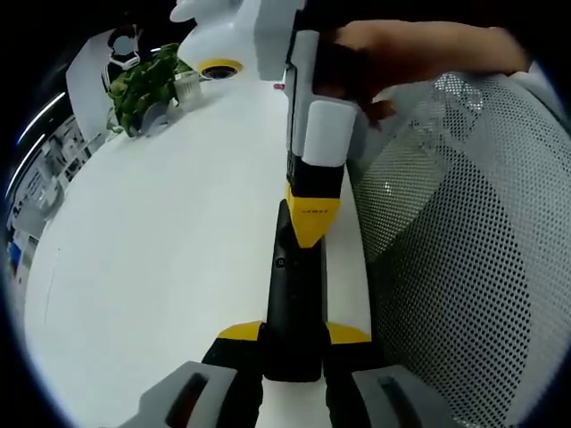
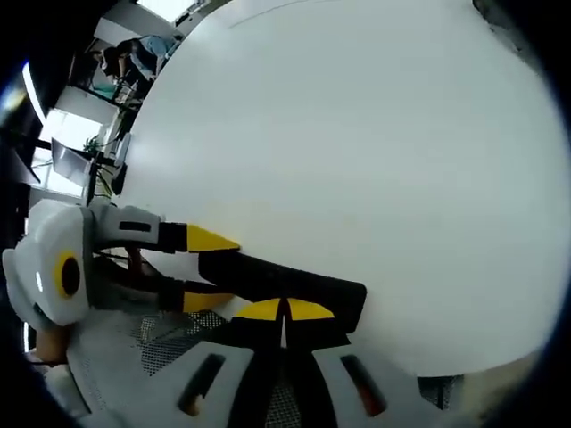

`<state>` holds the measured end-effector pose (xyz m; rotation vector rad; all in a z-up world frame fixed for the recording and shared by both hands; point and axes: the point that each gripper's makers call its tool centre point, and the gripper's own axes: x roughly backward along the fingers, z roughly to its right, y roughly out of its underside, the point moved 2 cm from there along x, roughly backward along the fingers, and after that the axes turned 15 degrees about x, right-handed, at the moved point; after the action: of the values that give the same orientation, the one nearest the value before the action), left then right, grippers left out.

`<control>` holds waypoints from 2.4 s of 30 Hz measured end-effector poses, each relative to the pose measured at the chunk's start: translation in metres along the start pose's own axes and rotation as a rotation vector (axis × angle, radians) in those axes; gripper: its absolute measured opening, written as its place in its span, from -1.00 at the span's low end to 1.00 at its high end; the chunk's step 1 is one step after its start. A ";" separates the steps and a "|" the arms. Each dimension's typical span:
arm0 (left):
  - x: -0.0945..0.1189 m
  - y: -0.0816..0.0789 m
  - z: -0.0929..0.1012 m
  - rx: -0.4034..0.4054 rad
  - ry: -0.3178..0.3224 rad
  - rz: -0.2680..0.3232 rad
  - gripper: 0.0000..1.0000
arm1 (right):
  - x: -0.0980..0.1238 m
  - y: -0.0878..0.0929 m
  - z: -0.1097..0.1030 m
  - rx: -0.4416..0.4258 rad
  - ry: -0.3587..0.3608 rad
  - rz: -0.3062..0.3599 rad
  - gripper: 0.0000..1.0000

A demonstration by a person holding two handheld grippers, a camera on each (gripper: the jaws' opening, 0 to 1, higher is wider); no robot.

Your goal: Press the specified remote control buttons in sequence, fully releasing each button before pressing the next.

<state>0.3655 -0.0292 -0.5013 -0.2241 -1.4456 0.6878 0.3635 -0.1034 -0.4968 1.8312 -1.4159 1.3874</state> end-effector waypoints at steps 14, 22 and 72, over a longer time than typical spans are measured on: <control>0.000 0.000 0.000 0.006 0.001 0.003 -0.51 | 0.002 0.008 0.004 -0.028 0.007 -0.037 -1.00; 0.000 0.000 0.000 0.008 0.001 0.004 -0.51 | 0.001 0.008 0.003 0.001 0.022 -0.043 -1.00; -0.001 -0.002 0.000 -0.001 0.001 0.002 -0.51 | 0.001 -0.006 0.004 0.134 0.075 0.031 -1.00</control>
<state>0.3656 -0.0311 -0.5013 -0.2267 -1.4451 0.6879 0.3706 -0.1052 -0.4960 1.8253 -1.3479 1.5837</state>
